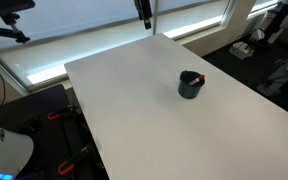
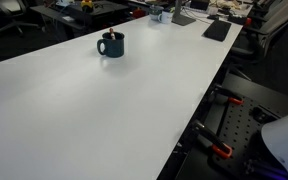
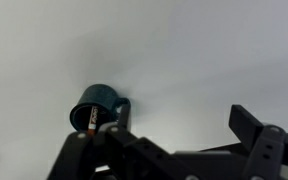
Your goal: Remove the marker from the mug
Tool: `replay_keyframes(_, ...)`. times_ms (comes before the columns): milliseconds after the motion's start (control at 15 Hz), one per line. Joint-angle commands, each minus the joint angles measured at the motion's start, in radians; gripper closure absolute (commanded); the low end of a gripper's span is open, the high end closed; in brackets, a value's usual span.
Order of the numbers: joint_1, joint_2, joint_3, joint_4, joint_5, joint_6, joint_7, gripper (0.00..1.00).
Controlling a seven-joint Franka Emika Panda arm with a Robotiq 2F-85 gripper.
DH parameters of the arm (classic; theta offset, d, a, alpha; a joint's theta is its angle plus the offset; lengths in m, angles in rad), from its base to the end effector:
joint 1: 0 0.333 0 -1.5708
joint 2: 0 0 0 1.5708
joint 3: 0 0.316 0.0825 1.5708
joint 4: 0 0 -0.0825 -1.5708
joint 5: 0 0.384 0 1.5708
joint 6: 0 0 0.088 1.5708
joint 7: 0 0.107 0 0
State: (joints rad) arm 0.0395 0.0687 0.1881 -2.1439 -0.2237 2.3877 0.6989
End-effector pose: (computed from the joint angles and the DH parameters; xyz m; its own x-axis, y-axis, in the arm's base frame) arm 0.5524 0.1249 0.3896 0.9234 -0.3064 0.2311 -0.3198 -0.9472 0.0218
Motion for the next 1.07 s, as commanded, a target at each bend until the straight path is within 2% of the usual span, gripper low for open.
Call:
replay_keyframes(0, 0.044, 0.042, -0.048, 0.033, -0.025, -0.013, 0.013, 0.0)
replay_keyframes(200, 0.06, 0.138, -0.093, 0.117, -0.083, -0.01, 0.066, 0.0)
replay_keyframes(467, 0.086, 0.304, -0.195, 0.31, -0.155, -0.039, 0.179, 0.0)
replay_keyframes(533, 0.085, 0.213, -0.178, 0.187, -0.115, 0.001, 0.11, 0.0)
replay_keyframes(667, 0.088, 0.252, -0.2, 0.217, -0.114, 0.003, 0.104, 0.0)
replay_keyframes(1000, 0.1, 0.242, -0.196, 0.212, -0.115, 0.003, 0.105, 0.0)
